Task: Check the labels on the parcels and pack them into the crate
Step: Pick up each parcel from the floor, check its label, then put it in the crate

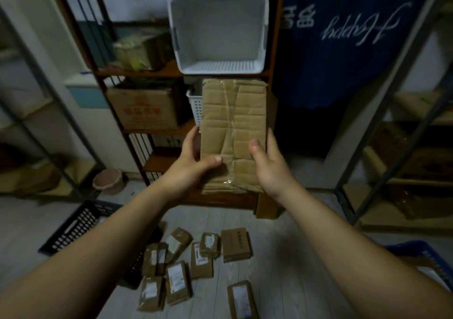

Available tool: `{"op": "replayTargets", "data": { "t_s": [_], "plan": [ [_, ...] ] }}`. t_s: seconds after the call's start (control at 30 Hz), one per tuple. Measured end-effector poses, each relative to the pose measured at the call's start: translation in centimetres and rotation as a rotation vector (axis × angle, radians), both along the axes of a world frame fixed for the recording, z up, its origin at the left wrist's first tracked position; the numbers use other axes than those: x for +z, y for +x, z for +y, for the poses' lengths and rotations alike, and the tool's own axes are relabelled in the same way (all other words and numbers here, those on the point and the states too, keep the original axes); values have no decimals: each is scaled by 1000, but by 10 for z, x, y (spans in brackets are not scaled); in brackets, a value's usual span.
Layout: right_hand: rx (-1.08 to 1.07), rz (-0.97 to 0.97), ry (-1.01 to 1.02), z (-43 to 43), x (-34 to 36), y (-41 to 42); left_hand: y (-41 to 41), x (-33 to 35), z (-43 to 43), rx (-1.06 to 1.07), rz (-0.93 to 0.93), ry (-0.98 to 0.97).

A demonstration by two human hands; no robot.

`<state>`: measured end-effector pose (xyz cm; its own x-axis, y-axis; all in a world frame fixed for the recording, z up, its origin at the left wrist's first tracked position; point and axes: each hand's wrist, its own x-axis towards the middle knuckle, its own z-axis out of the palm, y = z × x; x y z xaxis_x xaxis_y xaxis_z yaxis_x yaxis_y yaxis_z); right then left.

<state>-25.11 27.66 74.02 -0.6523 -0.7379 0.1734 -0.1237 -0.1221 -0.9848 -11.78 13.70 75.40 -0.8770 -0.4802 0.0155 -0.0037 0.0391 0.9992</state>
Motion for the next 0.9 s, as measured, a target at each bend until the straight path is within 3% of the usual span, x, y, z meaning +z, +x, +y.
{"op": "replayTargets", "data": {
  "t_s": [0.23, 0.47, 0.6, 0.77, 0.9],
  "plan": [
    [3, 3, -95, -27, 53, 38, 95, 56, -35, -175, -219, -27],
    [-65, -316, -245, -136, 50, 142, 197, 47, -128, 168, -44, 195],
    [-67, -321, -220, -201, 34, 213, 267, 38, -194, 400, 98, 294],
    [-4, -245, -118, -267, 11, 279, 339, 23, -256, 390, 14, 143],
    [48, -251, 9, -309, -10, 302, 374, 7, -303, 366, -9, 195]
  ]
}}
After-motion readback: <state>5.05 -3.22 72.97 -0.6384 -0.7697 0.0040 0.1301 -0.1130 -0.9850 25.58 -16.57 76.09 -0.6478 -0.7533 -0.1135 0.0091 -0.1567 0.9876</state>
